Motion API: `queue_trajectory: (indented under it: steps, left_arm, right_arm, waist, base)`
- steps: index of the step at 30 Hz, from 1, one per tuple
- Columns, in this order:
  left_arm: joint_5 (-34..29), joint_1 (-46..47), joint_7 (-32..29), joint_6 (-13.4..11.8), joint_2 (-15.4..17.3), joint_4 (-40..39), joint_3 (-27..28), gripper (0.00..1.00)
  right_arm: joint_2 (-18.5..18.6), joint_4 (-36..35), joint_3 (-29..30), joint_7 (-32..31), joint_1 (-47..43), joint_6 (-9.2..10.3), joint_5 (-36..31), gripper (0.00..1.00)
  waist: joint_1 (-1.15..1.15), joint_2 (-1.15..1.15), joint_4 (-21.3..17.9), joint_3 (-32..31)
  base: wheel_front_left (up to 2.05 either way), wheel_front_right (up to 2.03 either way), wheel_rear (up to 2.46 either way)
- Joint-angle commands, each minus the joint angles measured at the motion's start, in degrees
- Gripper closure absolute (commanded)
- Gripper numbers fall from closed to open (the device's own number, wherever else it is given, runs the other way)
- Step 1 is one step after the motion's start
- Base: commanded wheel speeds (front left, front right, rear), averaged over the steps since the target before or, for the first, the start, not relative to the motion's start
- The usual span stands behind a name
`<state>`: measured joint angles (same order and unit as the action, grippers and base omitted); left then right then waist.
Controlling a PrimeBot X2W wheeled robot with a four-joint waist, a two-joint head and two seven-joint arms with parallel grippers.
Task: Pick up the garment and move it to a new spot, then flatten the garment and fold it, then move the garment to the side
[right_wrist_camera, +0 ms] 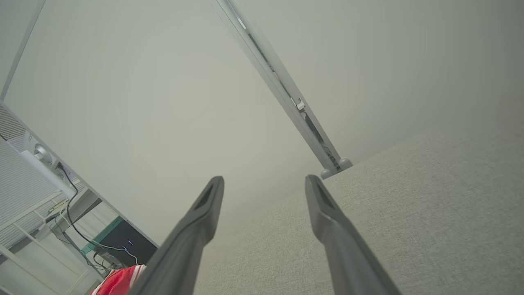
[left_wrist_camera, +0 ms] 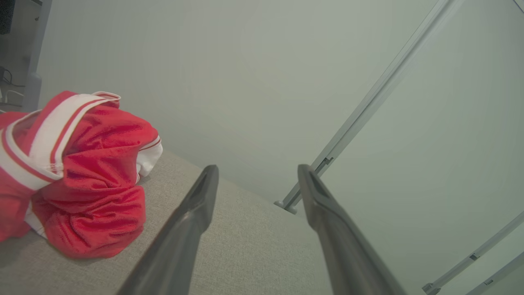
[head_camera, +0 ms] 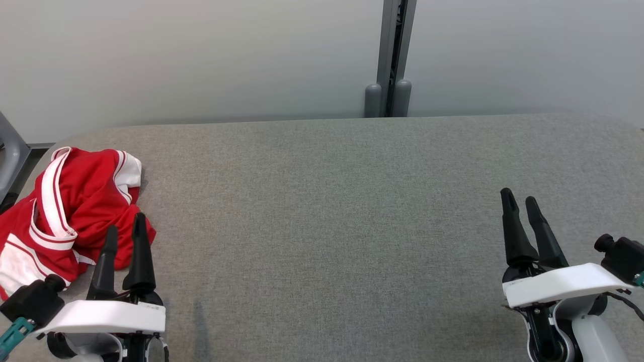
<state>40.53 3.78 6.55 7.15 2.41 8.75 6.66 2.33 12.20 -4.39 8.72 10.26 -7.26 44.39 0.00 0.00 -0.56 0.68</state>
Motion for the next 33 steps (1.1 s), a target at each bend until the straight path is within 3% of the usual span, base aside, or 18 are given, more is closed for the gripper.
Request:
queue_trajectory:
  steps: [1, 11, 33]
  left_arm:
    - [-3.44, 0.39, 0.69, -0.21, 0.37, -0.44, -0.55, 0.0]
    - [-13.86, 0.66, 2.45, -1.04, 0.47, 0.13, -2.66, 0.0]
    - [-27.54, 1.54, 5.65, -3.22, 0.53, 3.41, -5.17, 0.0]
  right_arm:
    - [0.52, -0.94, 0.32, 0.81, 0.37, -0.29, -3.75, 0.0]
    - [0.58, 0.25, 2.23, 2.06, -0.3, -0.31, -16.41, 0.0]
    - [0.69, 1.44, 3.51, 4.45, -0.31, -0.32, -28.61, 0.0]
  waist:
    - [0.0, 0.0, -0.04, 0.05]
    - [0.0, 0.0, -0.09, 0.14]
    - [0.0, 0.0, -0.21, 0.05]
  base:
    - [0.0, 0.0, 0.0]
    - [0.0, 0.0, 0.0]
    - [0.0, 0.0, 0.0]
